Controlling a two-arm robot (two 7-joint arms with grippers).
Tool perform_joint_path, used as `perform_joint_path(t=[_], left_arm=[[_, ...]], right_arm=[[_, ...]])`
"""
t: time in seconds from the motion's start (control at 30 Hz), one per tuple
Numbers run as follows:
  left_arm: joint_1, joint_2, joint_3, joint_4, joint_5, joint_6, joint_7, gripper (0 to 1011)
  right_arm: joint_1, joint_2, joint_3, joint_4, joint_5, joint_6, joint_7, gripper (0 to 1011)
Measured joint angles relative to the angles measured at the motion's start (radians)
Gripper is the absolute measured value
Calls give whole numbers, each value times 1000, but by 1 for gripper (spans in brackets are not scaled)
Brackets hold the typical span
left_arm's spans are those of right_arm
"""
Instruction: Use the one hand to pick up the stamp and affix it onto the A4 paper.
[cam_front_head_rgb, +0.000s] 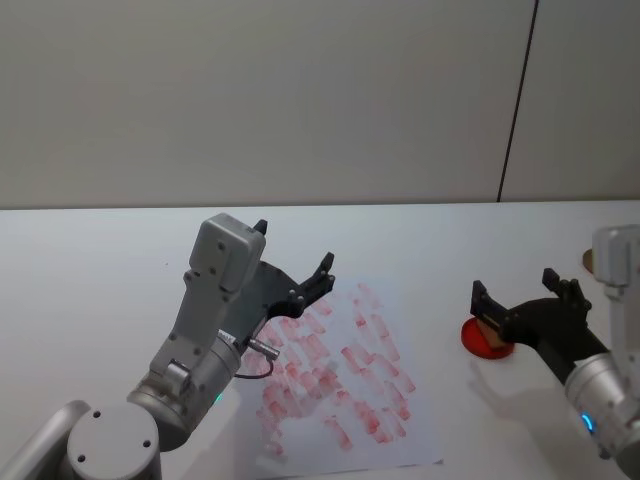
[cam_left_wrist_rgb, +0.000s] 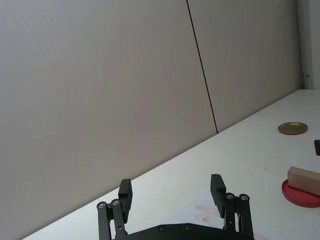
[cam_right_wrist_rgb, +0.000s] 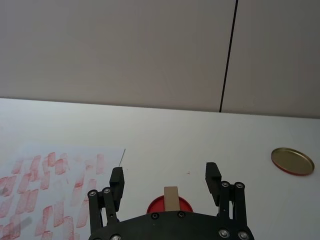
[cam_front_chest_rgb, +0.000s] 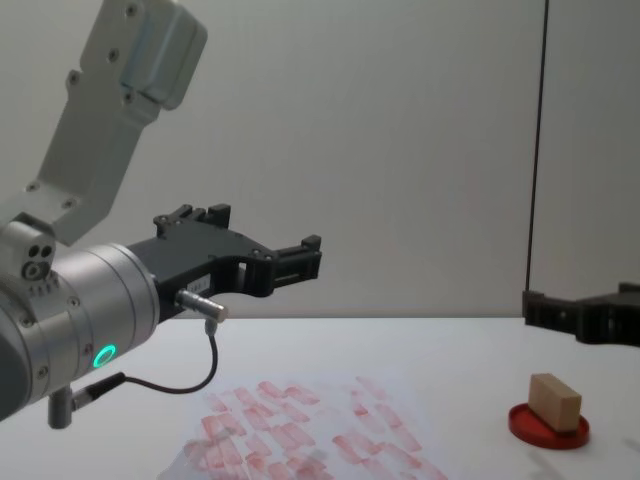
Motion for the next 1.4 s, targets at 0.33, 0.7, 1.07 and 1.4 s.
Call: perform_joint_path(t=[0.33, 0.7, 1.07, 1.4], left_arm=[[0, 0, 0, 0, 0, 0, 0, 993], [0, 0, 0, 0, 0, 0, 0, 993], [0, 0, 0, 0, 0, 0, 0, 993], [0, 0, 0, 0, 0, 0, 0, 993]], right_arm=[[50, -43, -2, 61, 4, 82, -32, 1001], [82, -65, 4, 120, 21, 129, -21, 1001], [104, -79, 9, 169, 24, 156, -15, 925], [113, -86, 11, 191, 14, 169, -13, 644]])
